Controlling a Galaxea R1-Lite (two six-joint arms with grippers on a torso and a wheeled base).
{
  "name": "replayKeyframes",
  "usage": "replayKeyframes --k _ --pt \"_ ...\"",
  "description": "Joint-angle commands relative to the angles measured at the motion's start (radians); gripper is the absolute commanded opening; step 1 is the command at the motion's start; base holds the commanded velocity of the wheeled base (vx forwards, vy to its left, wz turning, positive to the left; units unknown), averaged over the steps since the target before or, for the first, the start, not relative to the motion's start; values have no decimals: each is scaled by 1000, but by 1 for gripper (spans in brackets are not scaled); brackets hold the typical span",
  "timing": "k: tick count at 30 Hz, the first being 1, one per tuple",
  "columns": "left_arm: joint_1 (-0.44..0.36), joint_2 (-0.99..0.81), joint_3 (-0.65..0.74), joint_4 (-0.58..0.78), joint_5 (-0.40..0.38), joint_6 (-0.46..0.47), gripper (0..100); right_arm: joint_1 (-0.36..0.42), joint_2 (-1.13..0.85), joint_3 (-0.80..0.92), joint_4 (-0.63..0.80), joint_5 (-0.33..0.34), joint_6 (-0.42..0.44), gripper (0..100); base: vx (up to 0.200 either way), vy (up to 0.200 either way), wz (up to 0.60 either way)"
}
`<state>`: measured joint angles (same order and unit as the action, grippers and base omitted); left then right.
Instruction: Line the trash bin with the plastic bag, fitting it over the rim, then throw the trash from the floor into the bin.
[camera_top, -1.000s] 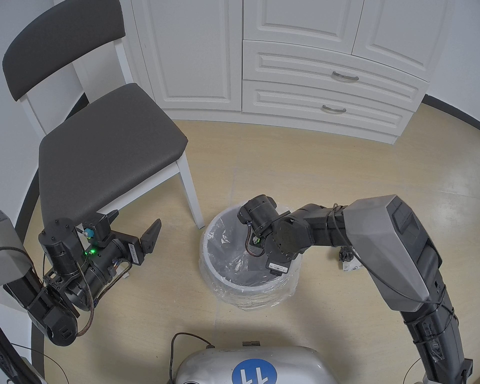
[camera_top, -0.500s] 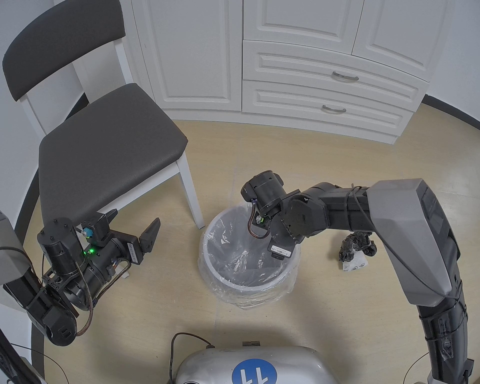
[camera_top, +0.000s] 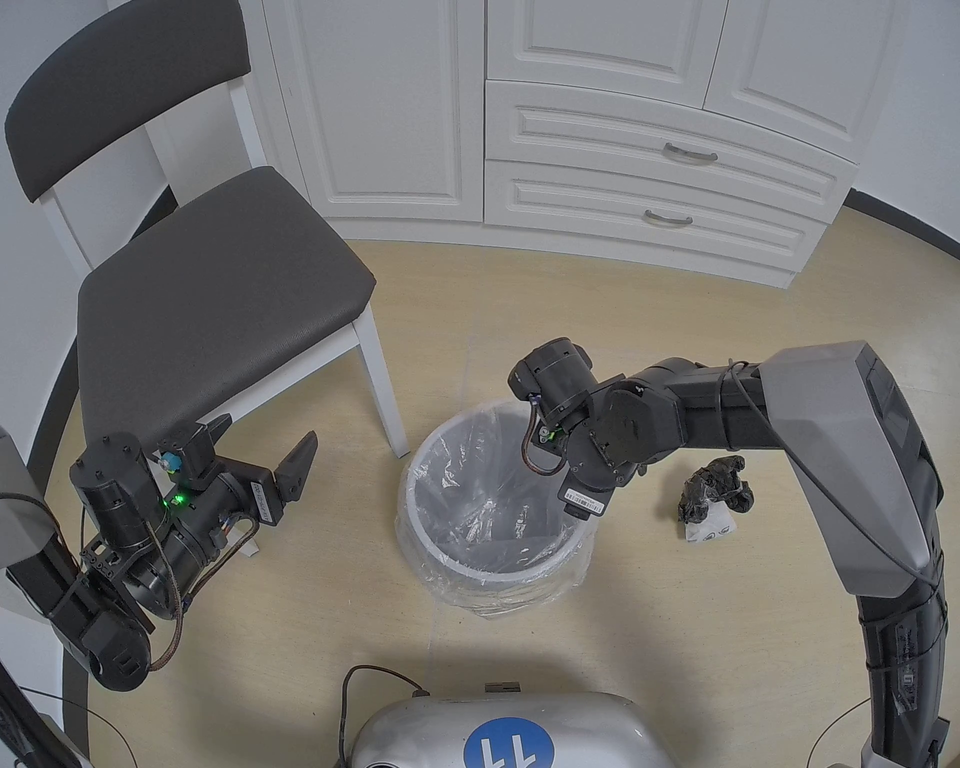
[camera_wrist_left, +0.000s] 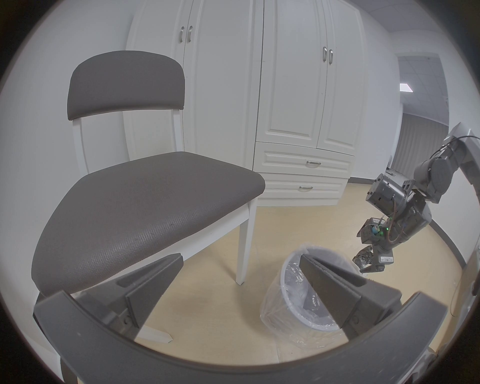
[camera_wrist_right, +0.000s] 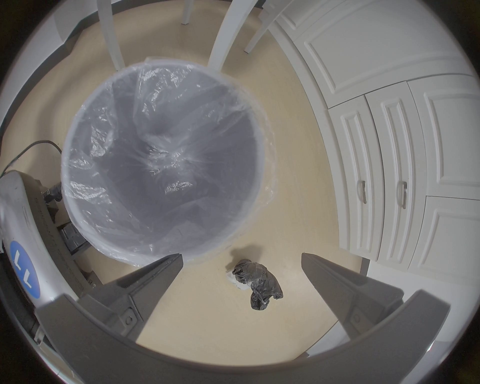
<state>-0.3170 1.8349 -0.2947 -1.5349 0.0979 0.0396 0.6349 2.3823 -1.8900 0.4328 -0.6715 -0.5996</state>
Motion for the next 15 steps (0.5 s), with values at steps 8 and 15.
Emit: replayKeyframes --k 8,15 --pt "1 -3 0 -1 0 0 100 -44 23 35 0 1 18 100 0 0 0" --pt "3 0 0 -1 0 -1 100 -60 103 22 -11 4 58 100 0 0 0"
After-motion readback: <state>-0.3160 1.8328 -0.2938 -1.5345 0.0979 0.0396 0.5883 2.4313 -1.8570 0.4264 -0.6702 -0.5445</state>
